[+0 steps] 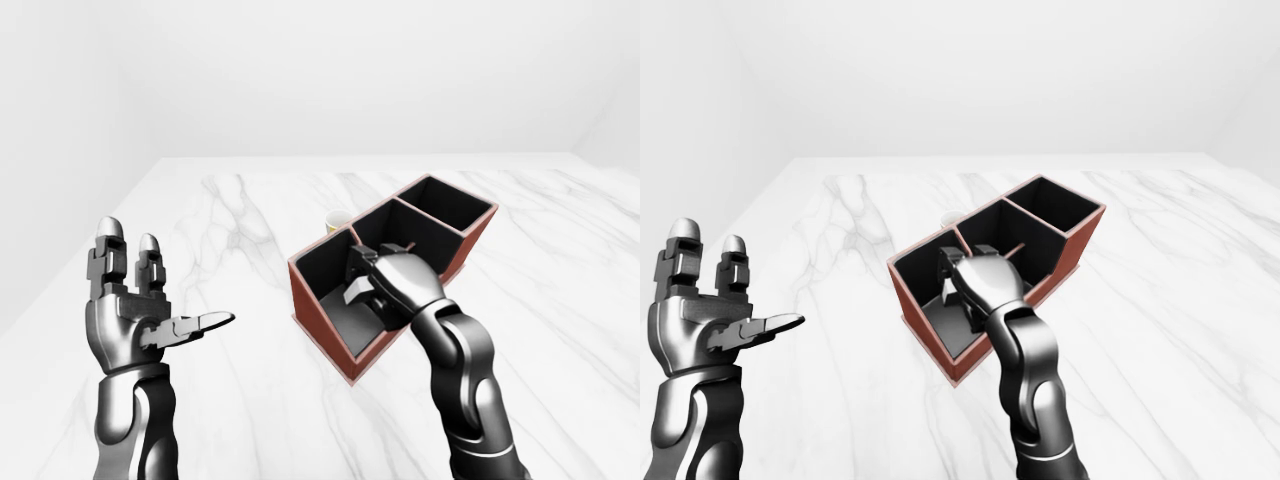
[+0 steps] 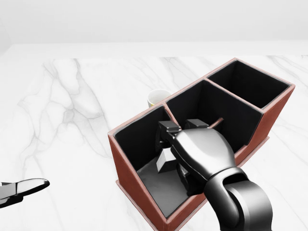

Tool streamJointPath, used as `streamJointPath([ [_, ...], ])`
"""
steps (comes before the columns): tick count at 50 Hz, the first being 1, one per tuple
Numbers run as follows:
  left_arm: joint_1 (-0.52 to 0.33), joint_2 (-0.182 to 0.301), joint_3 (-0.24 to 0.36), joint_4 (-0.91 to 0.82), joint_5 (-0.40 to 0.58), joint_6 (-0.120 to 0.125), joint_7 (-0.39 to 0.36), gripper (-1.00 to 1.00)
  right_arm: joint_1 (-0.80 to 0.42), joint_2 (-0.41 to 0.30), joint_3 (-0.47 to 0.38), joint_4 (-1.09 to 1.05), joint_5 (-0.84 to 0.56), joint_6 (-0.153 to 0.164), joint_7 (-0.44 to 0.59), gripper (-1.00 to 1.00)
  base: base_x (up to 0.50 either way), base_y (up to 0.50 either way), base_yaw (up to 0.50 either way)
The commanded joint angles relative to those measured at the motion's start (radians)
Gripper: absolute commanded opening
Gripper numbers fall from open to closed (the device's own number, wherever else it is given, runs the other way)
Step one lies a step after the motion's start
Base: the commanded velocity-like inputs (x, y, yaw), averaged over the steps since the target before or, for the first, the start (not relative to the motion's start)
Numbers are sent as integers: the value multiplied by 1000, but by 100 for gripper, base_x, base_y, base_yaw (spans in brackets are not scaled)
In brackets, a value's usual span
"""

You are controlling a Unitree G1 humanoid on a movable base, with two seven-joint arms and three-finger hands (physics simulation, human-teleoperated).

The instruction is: Pick up the book and place it in the left compartment of the caddy.

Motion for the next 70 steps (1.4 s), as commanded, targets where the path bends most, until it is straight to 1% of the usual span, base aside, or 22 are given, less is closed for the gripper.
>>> streamJointPath([
  [1, 0, 1, 2, -1, -2, 0, 0, 100, 5, 11, 1, 15, 20, 0, 0, -100, 0, 0, 0],
  [15, -2, 2, 4, -1, -5, 0, 1, 100, 5, 14, 17, 45, 32, 0, 0, -100, 0, 0, 0],
  [34, -3, 3, 3, -5, -4, 0, 5, 100, -1, -6, 4, 92, 91, 0, 0, -100, 0, 0, 0],
  [49, 0, 2, 6, -5, -6, 0, 1, 100, -8, -7, 15, 132, 120, 0, 0, -100, 0, 0, 0],
  [61, 1, 1, 4, -5, -4, 0, 0, 100, -27, -2, 27, 144, 102, 0, 0, -100, 0, 0, 0],
  [70, 2, -1, 2, -6, -2, 0, -1, 100, -46, 9, 18, 162, 71, 0, 0, -100, 0, 0, 0],
])
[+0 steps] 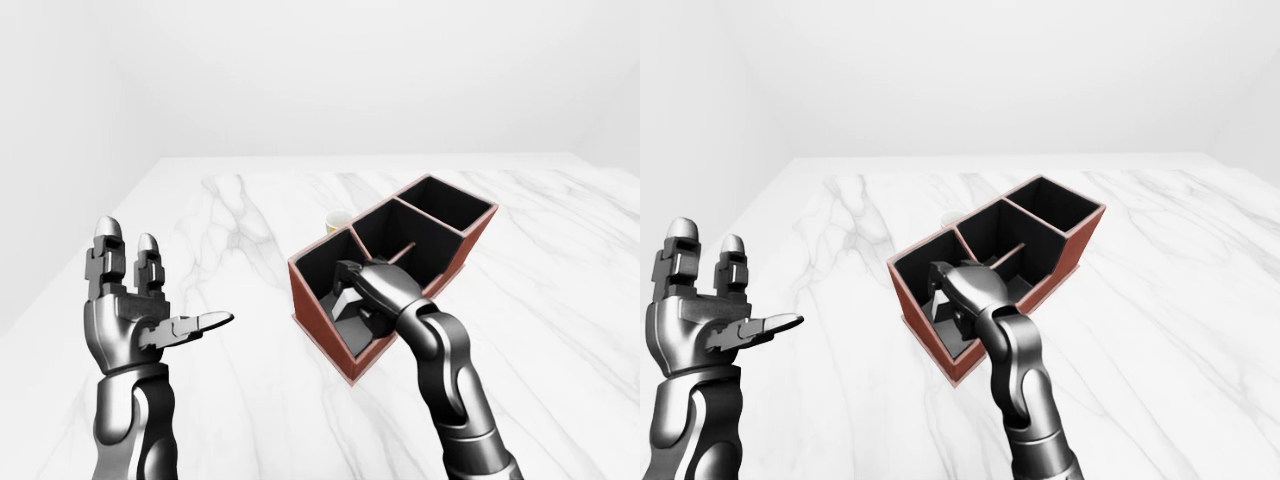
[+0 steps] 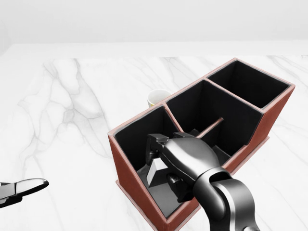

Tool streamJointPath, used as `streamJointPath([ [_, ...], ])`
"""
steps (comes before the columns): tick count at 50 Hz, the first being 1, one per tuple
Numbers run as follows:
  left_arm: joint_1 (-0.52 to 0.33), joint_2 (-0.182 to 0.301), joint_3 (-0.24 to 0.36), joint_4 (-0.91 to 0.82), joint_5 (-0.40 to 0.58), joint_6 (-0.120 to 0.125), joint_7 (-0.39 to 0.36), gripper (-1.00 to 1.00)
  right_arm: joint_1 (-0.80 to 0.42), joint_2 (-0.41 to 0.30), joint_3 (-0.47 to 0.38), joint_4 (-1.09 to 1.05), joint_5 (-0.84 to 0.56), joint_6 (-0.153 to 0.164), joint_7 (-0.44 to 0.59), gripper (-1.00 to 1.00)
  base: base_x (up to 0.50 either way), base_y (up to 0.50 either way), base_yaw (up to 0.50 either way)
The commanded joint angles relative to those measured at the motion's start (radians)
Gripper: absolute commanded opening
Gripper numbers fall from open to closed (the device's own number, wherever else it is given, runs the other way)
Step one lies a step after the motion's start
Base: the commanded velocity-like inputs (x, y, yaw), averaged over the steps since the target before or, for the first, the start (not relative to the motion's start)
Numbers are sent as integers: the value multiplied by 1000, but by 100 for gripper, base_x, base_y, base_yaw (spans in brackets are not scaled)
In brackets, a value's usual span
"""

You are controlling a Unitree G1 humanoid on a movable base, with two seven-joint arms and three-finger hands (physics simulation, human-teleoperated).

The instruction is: Pick up the book and place it in the left compartment of the caddy.

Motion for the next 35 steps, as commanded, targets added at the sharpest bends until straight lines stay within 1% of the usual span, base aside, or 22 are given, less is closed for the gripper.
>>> streamJointPath([
  [1, 2, -1, -1, -6, 1, 0, 0, 100, -25, 9, -4, 3, -30, 0, 0, -100, 0, 0, 0],
  [12, 1, 0, -1, -4, 0, 0, 0, 100, -26, 31, 0, 11, -146, 0, 0, -100, 0, 0, 0],
  [17, 0, 0, 3, -5, -2, 0, 0, 100, -31, 45, -7, 15, -174, 0, 0, -100, 0, 0, 0],
  [24, -1, 1, 6, -5, -5, 0, -1, 100, -34, 53, -17, 41, -151, 0, 0, -100, 0, 0, 0],
  [30, -2, 1, 6, -3, -4, 0, 0, 100, -68, 41, -40, 112, -82, 0, 0, -100, 0, 0, 0],
  [35, -3, 2, 4, -1, -2, 0, 1, 100, -73, 33, -31, 131, -56, 0, 0, -100, 0, 0, 0],
])
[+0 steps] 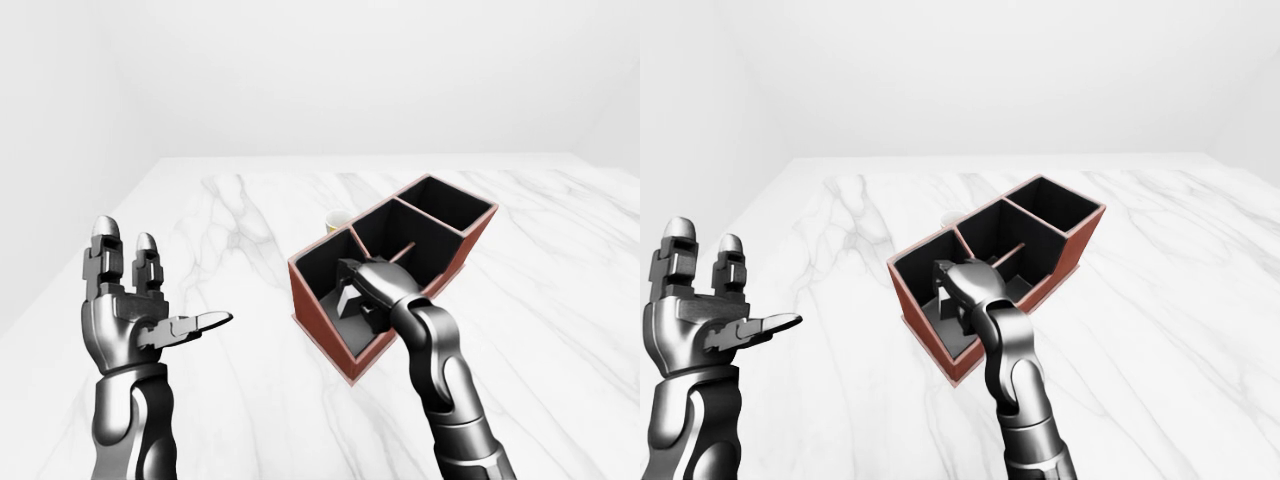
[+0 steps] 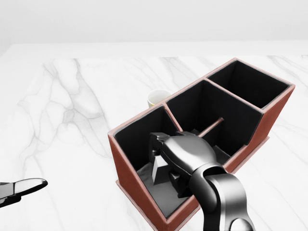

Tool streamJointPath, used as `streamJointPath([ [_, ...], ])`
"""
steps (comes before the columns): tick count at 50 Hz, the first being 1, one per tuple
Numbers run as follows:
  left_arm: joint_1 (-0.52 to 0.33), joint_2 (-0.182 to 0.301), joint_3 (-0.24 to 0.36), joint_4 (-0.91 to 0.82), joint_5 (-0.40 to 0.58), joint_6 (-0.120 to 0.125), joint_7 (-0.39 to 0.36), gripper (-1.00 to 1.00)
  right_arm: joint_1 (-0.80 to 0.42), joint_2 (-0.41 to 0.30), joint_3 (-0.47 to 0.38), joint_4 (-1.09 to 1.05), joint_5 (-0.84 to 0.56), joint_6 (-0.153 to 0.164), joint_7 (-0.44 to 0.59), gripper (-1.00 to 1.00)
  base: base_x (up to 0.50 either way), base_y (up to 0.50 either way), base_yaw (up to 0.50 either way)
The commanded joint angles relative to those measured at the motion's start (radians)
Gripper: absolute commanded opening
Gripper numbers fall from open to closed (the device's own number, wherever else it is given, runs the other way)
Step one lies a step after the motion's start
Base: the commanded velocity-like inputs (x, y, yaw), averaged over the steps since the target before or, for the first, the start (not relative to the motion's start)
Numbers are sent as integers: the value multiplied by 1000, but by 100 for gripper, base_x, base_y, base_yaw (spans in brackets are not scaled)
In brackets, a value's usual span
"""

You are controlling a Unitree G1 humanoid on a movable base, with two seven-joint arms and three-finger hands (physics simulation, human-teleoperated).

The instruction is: Pick up the book and place it in the left compartment of the caddy.

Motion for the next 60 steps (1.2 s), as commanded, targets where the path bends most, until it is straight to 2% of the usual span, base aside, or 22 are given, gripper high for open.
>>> streamJointPath([
  [1, -2, 1, -1, 2, 0, 0, 1, 100, -29, -8, -8, 49, 58, 0, 0, -100, 0, 0, 0],
  [16, -1, -1, -5, 2, 5, 0, 1, 100, -16, -27, -4, 78, 115, 0, 0, -100, 0, 0, 0],
  [40, -1, 1, -1, -2, 2, 0, 2, 100, -19, -9, 12, 87, 26, 0, 0, -100, 0, 0, 0],
  [60, 1, -1, 0, -2, 1, 0, 1, 100, -36, -12, -1, 189, 70, 0, 0, -100, 0, 0, 0],
])
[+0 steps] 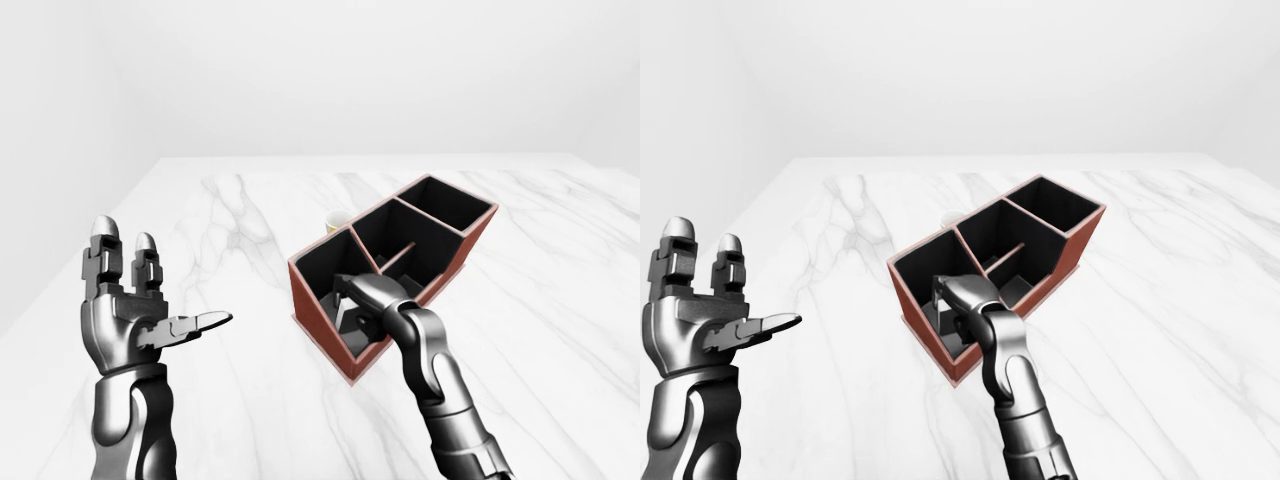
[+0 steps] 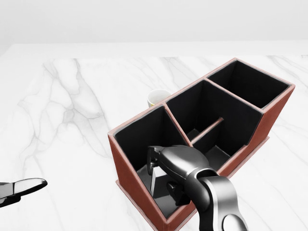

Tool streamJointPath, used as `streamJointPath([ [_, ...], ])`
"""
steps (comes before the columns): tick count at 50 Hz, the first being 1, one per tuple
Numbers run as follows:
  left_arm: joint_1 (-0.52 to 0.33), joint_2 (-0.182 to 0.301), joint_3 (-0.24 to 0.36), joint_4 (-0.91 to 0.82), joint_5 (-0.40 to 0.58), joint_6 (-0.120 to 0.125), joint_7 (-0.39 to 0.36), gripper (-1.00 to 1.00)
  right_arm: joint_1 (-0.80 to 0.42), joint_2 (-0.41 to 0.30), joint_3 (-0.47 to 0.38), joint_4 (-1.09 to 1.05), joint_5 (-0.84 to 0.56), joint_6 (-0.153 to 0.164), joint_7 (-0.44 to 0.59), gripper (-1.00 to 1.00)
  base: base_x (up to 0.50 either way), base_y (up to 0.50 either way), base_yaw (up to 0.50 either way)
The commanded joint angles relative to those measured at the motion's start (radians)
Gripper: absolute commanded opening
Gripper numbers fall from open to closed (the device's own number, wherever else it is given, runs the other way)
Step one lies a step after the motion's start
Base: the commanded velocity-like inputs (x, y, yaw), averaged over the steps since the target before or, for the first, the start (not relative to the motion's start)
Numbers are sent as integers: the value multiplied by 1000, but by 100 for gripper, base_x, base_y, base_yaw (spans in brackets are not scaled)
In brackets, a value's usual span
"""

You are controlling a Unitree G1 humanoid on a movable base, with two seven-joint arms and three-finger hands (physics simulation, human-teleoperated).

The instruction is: Pick up the book and place it in the left compartment of the caddy.

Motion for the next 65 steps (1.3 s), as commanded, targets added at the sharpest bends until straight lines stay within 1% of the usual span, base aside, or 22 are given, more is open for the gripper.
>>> streamJointPath([
  [1, 0, -1, -2, 0, 1, 0, 1, 100, -21, -2, -10, 35, 28, 0, 0, -100, 0, 0, 0],
  [15, -1, 1, 2, 0, -3, 0, 0, 100, -49, 2, -6, 76, -9, 0, 0, -100, 0, 0, 0],
  [25, 3, 0, 4, -10, -4, 0, 0, 100, -55, 7, -10, 86, -6, 0, 0, -100, 0, 0, 0],
  [26, 3, 0, 4, -10, -4, 0, 0, 100, -54, 8, -10, 87, -4, 0, 0, -82, 0, 0, 0],
  [27, 3, -1, 4, -11, -3, 0, 1, 100, -51, 7, -8, 87, -3, 0, 0, -50, 0, 0, 0],
  [28, 4, -2, 3, -9, -2, 0, -1, 100, -49, 7, -8, 85, -4, 0, 0, 33, 0, 0, 0],
  [29, 4, -2, 3, -11, -3, 0, 0, 100, -48, 7, -7, 83, -5, 0, 0, 100, 0, 0, 0],
  [42, 0, -1, 1, -6, 1, 0, 1, 100, -34, 11, -1, 57, -14, 0, 0, 100, 0, 0, 0],
  [52, 3, -4, -9, -3, 8, 0, 0, 100, -33, 16, 7, -1, -56, 0, 0, 100, 0, 0, 0],
  [58, 3, -3, -9, -7, 7, 0, 2, 100, -46, 16, -4, -147, -165, 0, 0, 100, 0, 0, 0],
  [60, 2, -3, -8, -9, 7, 0, 3, 100, -45, 21, -8, -166, -185, 0, 0, 100, 0, 0, 0],
  [61, 0, -2, -8, -7, 7, 0, 3, 100, -35, 22, 2, -253, -246, 0, 0, 100, 0, 0, 0],
  [65, 2, -3, -9, -10, 5, 0, 3, 100, -28, 59, -16, -369, -351, 0, 0, 100, 0, 0, 0],
])
